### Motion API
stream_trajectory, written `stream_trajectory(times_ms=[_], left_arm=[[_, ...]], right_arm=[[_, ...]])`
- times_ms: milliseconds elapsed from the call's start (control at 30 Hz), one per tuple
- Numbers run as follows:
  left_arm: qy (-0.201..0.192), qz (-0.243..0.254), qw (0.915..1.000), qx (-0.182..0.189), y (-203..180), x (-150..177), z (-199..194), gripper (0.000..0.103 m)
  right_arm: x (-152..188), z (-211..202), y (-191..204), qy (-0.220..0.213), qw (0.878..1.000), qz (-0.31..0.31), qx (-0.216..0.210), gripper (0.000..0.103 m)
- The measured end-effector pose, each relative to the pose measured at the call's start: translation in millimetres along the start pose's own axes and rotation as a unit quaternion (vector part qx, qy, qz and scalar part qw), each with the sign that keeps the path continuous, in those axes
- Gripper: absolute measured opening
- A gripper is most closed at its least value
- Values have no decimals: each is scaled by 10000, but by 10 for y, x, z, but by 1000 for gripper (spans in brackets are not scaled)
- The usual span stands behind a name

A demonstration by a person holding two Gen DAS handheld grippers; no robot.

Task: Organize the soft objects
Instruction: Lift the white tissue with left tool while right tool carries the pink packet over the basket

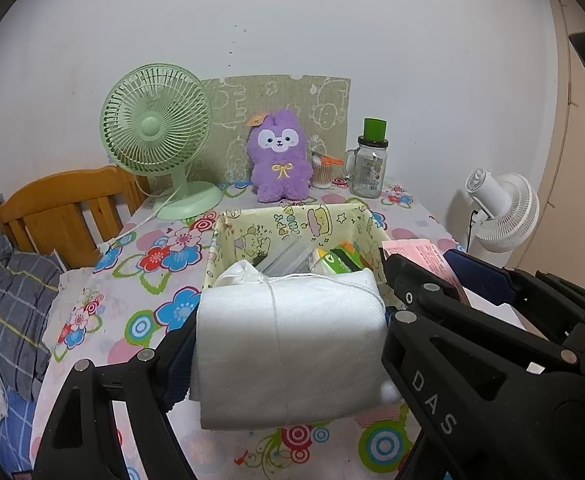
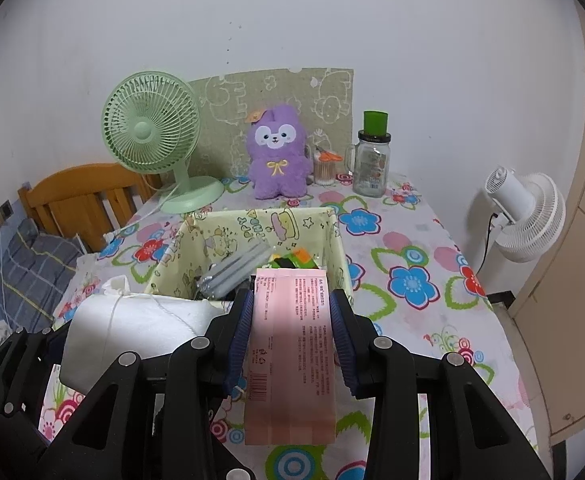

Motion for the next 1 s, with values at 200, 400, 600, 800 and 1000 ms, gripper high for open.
stream_trajectory(times_ms=[200, 400, 600, 800, 1000], left_arm=[[8, -6, 10000, 41, 24, -90, 97, 85], [33, -25, 9999, 103, 57, -179, 217, 85], [-6, 36, 10000, 31, 107, -288, 312, 85], [2, 49, 10000, -1, 154, -388, 431, 85], [2, 122, 9999, -12, 172, -505, 565, 85]], right_arm=[[-96, 78, 11, 0, 10000, -9, 4, 42], [-208, 200, 28, 14, 10000, 7, -11, 42], [-311, 313, 53, -9, 10000, 26, -42, 42], [-417, 444, 88, -4, 10000, 1, -83, 42], [-539, 575, 82, -12, 9999, 44, -96, 42]])
Point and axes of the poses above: each gripper's, at about its wrist camera, not at the fingertips, and z roughly the way its jaws point, y to its left, x to its underside, the point moved 10 cm from there along z, roughly the way its jaws point, and after that the axes turned 13 degrees about z, right-handed, at the moved point
